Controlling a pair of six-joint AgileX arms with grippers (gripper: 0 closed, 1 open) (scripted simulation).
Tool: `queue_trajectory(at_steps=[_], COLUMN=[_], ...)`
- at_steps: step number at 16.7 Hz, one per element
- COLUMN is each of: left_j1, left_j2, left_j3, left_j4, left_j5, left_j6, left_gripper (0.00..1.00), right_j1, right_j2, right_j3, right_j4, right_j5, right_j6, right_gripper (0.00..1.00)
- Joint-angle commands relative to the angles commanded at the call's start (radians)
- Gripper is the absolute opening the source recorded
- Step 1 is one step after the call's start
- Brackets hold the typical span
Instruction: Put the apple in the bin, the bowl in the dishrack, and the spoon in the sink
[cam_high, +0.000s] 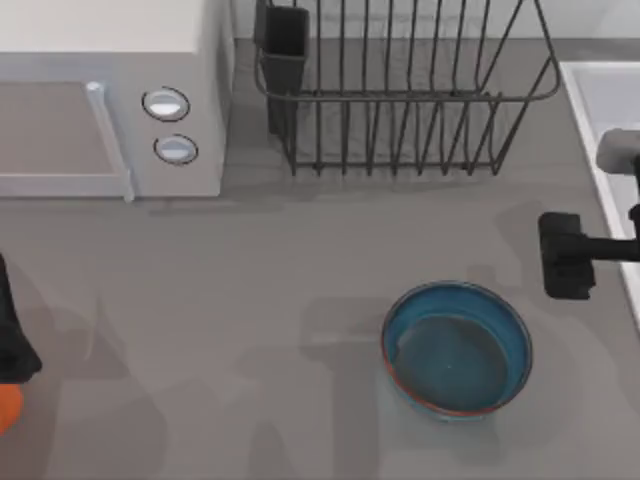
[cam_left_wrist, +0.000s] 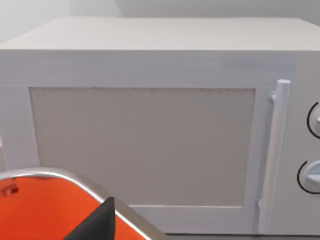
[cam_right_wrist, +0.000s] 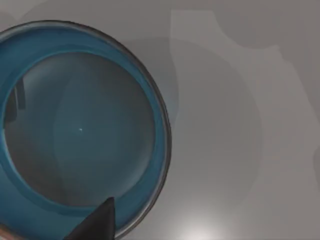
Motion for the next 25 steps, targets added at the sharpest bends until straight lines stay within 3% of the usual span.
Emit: queue_trajectory(at_steps=[6,14,25], left_j1=[0.0,0.0,0.0], left_j2=[0.0,0.0,0.0], left_j3=[0.0,0.0,0.0], left_j4=[0.0,0.0,0.0], left_j5=[0.0,0.0,0.0], left_j6=[0.0,0.0,0.0], left_gripper=[1.0,1.0,1.0], right_j1=[0.093,0.1,0.108], right_j2=[0.319,0.356,0.479], right_j3=[0.272,0.301,0.041], right_j4=[-0.225,-0.246,0.137], right_j5=[0.007,0.009,0.009], right_j6=[0.095,0.106,0.112], right_gripper=[1.0,1.0,1.0])
